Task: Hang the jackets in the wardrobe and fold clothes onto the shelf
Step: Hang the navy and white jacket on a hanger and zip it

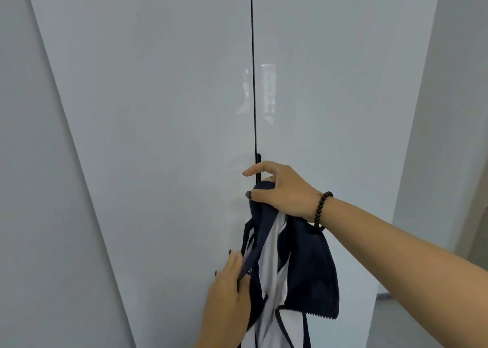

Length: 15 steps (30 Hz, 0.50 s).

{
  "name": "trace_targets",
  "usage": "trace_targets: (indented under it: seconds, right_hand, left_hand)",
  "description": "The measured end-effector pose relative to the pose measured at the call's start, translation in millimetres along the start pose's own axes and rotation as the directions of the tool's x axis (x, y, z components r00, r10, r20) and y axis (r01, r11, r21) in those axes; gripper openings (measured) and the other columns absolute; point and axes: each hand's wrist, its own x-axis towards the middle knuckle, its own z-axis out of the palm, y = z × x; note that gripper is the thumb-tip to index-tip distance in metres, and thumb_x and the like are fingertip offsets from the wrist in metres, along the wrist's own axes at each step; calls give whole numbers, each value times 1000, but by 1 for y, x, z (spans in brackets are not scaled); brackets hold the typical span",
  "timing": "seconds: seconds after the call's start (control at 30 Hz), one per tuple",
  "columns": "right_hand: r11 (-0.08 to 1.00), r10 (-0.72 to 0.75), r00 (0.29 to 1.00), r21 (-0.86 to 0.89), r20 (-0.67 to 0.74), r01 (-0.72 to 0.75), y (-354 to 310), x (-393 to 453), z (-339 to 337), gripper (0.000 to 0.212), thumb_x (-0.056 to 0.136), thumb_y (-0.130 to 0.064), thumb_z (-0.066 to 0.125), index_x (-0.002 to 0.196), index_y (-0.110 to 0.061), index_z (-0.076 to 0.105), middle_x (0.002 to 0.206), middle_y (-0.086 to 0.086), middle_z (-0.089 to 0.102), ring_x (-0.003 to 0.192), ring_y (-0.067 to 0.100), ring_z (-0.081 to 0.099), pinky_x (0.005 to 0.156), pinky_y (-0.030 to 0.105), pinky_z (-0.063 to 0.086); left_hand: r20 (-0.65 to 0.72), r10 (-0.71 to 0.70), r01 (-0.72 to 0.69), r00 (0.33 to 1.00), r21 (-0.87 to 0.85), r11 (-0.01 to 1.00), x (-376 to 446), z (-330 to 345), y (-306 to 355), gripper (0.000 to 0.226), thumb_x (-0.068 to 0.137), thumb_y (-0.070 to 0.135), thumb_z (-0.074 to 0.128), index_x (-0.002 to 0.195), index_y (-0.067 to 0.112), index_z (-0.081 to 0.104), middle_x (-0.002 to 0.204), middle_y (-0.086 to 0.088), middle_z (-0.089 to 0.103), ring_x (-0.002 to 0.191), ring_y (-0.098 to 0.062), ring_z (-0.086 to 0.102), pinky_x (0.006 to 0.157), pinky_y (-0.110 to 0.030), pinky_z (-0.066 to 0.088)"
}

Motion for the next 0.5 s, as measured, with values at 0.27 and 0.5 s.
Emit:
trace_targets:
  seconds: [0.27, 0.5]
  right_hand:
    - [977, 2, 966, -206, 260, 53, 9, 8, -21, 40, 71, -46, 78, 107, -32, 66, 108, -16, 63, 109, 2, 53, 98, 21, 38]
    - [979, -138, 866, -64, 480, 191, 2, 5, -5, 21, 91, -34, 62, 100, -18, 73, 96, -7, 73, 86, 5, 65, 88, 24, 50]
  left_hand:
    - [-304, -195, 84, 933, -343, 936, 28, -60, 46, 24, 95, 20, 52, 81, 9, 67, 76, -6, 67, 65, -11, 56, 63, -22, 44]
    - [-451, -190, -119, 872, -572, 812, 25, -81, 89, 10, 86, 19, 68, 85, 29, 70, 77, 7, 73, 67, -5, 68, 52, -17, 51]
